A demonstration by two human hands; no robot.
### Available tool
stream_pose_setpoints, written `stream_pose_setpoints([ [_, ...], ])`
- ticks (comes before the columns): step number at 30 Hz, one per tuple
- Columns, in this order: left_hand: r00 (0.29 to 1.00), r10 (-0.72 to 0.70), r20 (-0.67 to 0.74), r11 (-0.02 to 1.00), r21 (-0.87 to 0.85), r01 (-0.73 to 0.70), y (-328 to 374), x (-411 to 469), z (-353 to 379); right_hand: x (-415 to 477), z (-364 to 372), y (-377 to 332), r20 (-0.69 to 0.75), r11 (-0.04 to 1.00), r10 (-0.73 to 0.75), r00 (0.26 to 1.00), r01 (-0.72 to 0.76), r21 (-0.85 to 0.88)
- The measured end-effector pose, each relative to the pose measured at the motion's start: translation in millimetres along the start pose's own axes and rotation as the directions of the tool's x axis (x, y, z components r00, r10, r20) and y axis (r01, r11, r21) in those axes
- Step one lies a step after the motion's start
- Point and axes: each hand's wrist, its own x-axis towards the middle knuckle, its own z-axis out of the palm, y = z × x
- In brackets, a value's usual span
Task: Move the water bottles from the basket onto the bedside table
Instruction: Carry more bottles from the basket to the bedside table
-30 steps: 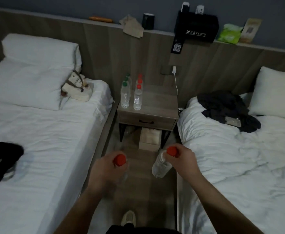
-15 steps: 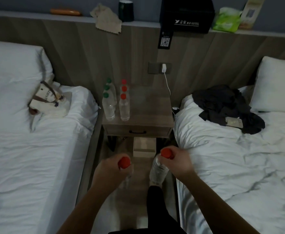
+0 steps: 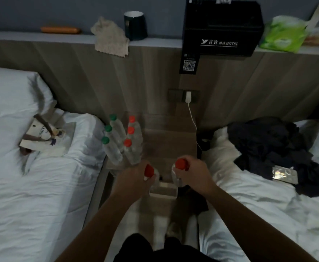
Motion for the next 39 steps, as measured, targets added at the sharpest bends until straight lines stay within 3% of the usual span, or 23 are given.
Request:
stream_pose_setpoints([
  [6,0.99,0.138,0.012,0.948,0.289,-0.136,-7.5,103.4,-0.6,69.9,-5.9,-0.5,0.0,0.991,0.132,0.991,-0.132,-0.03],
  [10,0.964,0.167,0.209,0.869,0.431,-0.244,-17.9,166.0,0.8,110.9,1.3,-2.0,-0.02,0.975,0.191,0.981,-0.192,-0.111],
  [18,0.896,0.231,0.379,0.855,0.361,-0.373,-49.1,266.5,4.0,185.6,21.1,-21.5,-0.065,0.919,0.383,0.922,-0.387,-0.074],
  [22,0.875,0.195,0.443,0.868,0.337,-0.364,-59.5,301.3,6.6,223.4,28.6,-28.4,-0.158,0.897,0.425,0.891,-0.438,-0.057],
  [26,0.857,0.188,0.48,0.855,0.35,-0.383,-67.7,326.6,10.6,253.7,31.6,-32.7,-0.127,0.881,0.452,0.883,-0.464,-0.091],
  [39,0.882,0.216,0.419,0.904,0.254,-0.342,-83.4,343.5,23.8,292.8,47.2,-25.5,-0.081,0.845,0.533,0.842,-0.534,0.001],
])
